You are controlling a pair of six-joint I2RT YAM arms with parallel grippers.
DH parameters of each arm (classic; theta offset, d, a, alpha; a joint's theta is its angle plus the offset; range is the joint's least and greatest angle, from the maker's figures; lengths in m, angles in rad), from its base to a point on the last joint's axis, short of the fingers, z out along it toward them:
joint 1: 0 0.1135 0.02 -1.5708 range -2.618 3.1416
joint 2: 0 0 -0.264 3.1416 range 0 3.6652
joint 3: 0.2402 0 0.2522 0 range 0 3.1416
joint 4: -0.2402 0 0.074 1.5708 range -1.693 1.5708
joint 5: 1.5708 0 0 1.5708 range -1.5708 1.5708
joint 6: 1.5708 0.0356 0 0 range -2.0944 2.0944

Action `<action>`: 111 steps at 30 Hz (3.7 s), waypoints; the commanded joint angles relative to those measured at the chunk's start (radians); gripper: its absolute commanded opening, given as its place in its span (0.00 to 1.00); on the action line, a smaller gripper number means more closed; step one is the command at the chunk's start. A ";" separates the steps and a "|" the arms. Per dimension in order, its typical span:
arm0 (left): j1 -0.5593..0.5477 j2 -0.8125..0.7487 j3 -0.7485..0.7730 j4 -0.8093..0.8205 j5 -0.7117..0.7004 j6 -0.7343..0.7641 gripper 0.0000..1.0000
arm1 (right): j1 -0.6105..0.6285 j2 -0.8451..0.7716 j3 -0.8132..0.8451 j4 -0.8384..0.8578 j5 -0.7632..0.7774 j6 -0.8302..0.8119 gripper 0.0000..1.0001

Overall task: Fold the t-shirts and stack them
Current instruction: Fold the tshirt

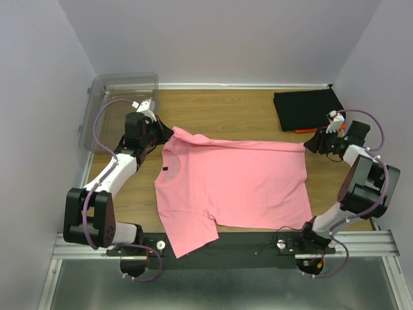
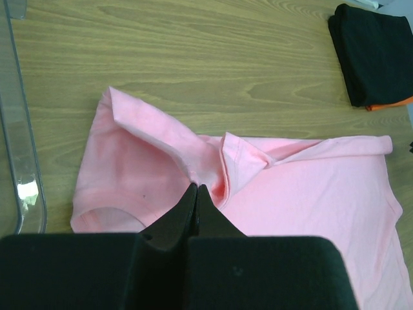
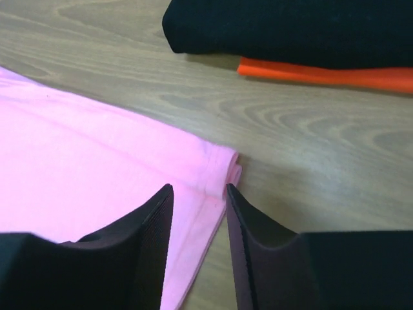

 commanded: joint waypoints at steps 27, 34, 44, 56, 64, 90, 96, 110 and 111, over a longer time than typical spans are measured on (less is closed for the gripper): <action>0.008 -0.054 -0.035 0.003 0.050 0.011 0.00 | -0.004 0.292 0.313 -0.268 -0.017 0.046 0.49; 0.008 -0.053 -0.035 0.004 0.053 0.012 0.00 | 0.013 0.309 0.310 -0.272 -0.025 0.043 0.45; 0.008 -0.051 -0.037 0.004 0.061 0.012 0.00 | 0.013 0.275 0.294 -0.276 -0.060 -0.001 0.19; 0.008 -0.048 -0.037 0.004 0.064 0.012 0.00 | 0.013 0.157 0.212 -0.282 -0.057 -0.098 0.04; 0.008 -0.051 -0.038 0.004 0.067 0.014 0.00 | 0.013 0.079 0.144 -0.294 -0.051 -0.163 0.05; 0.008 -0.097 -0.093 -0.031 0.093 0.023 0.00 | -0.013 -0.107 0.004 -0.369 0.080 -0.348 0.59; 0.008 -0.097 -0.099 -0.031 0.091 0.020 0.00 | -0.011 -0.131 0.017 -0.398 -0.020 -0.310 0.59; 0.006 -0.117 -0.115 -0.042 0.091 0.016 0.00 | -0.008 -0.119 0.055 -0.467 -0.061 -0.322 0.59; 0.006 -0.129 -0.121 -0.042 0.093 0.012 0.00 | -0.008 -0.117 0.055 -0.470 -0.066 -0.324 0.59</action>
